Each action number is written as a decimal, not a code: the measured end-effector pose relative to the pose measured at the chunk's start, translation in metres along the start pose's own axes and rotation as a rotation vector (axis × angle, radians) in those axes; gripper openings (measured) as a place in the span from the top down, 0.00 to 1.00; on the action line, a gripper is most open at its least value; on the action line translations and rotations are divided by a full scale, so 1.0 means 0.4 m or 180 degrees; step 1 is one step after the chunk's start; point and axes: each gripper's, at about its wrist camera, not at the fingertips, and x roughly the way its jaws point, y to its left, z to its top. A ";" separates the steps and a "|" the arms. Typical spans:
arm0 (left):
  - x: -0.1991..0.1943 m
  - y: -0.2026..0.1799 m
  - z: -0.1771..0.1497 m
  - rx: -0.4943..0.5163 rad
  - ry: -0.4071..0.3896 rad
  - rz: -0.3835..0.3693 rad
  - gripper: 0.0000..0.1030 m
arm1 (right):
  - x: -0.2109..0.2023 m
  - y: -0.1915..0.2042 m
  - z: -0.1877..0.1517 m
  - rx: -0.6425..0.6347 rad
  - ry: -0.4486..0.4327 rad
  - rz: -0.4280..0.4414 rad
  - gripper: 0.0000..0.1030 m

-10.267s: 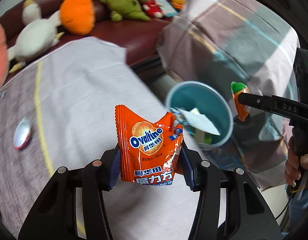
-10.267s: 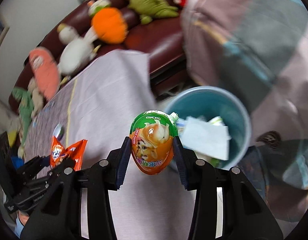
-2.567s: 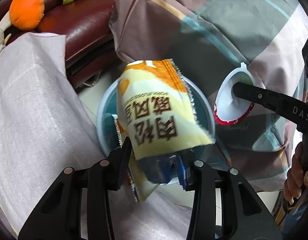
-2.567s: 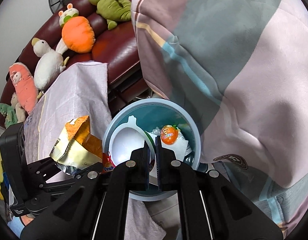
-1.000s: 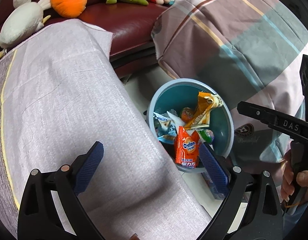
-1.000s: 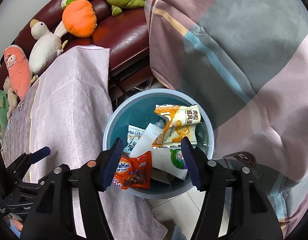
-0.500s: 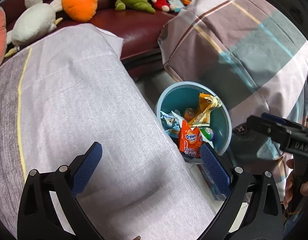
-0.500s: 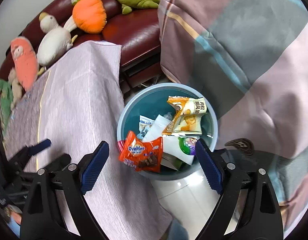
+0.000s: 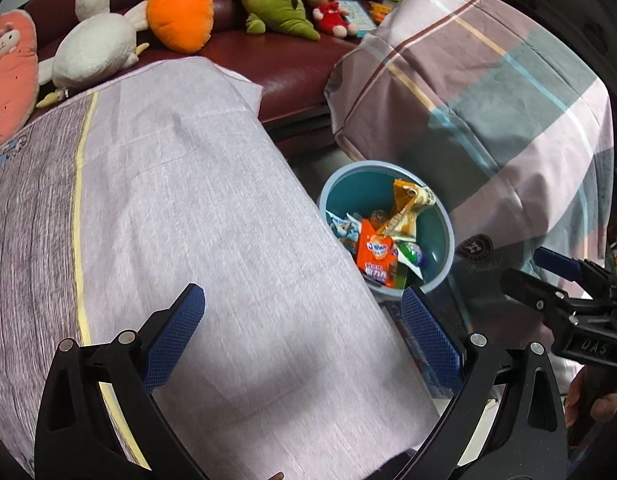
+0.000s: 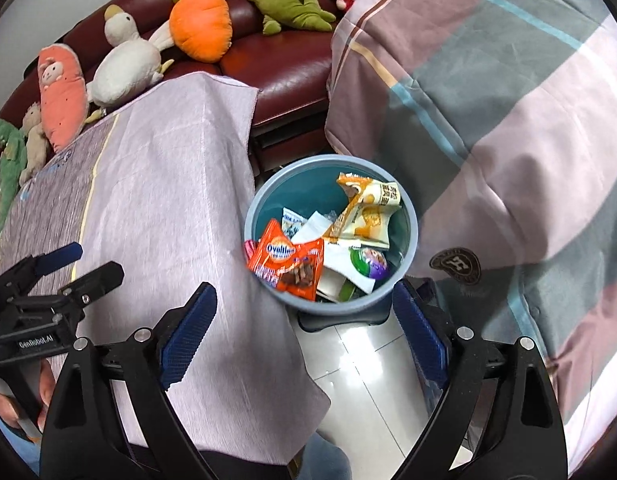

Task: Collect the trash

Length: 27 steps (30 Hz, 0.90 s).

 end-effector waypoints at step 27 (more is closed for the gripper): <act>-0.049 0.025 -0.098 -0.0037 -0.0018 0.0111 0.04 | -0.038 0.032 -0.088 -0.0157 -0.0024 -0.0077 0.16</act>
